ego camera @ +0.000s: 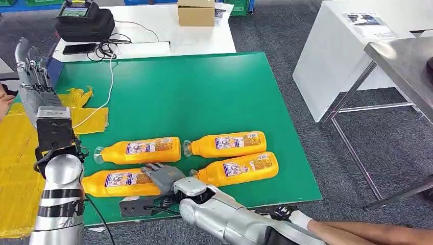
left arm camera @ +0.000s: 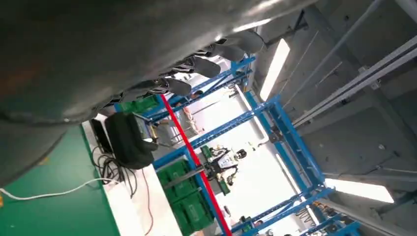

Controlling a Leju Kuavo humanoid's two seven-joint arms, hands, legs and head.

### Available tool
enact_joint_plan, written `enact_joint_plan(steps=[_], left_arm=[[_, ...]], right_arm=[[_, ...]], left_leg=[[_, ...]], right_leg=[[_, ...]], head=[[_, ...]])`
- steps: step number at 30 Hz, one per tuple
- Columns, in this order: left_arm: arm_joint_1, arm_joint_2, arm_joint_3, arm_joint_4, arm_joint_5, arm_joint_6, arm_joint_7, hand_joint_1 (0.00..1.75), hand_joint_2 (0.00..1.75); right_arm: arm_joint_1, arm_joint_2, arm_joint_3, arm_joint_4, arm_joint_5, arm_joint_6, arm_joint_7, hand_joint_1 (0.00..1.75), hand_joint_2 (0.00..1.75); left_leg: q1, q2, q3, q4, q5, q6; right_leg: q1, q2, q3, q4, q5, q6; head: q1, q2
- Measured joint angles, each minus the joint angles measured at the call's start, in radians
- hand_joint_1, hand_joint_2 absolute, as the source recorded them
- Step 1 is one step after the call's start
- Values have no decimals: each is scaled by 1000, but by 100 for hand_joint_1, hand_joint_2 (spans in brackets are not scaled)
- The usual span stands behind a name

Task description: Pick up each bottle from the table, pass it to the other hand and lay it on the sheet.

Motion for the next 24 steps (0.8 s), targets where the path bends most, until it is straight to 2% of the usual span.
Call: enact_joint_plan(steps=[1, 11, 24], left_arm=[[-5, -2, -1, 4, 1, 0, 0, 0, 0], [-18, -12, 2, 18, 52, 87, 3, 0, 0], [-65, -8, 137, 70, 269, 73, 21, 0, 0]], right_arm=[[-5, 0, 10, 5, 5, 7, 0, 175, 175], [-4, 0, 36, 54, -16, 12, 16, 175, 175], [-4, 0, 22, 69, -7, -25, 73, 175, 175]], left_leg=[[0, 0, 1, 0, 0, 0], [0, 2, 4, 0, 0, 0], [0, 2, 5, 0, 1, 0]], right_leg=[[0, 0, 1, 0, 0, 0], [0, 1, 3, 0, 0, 0], [0, 1, 5, 0, 1, 0]], head=[[0, 0], [0, 0], [0, 0]])
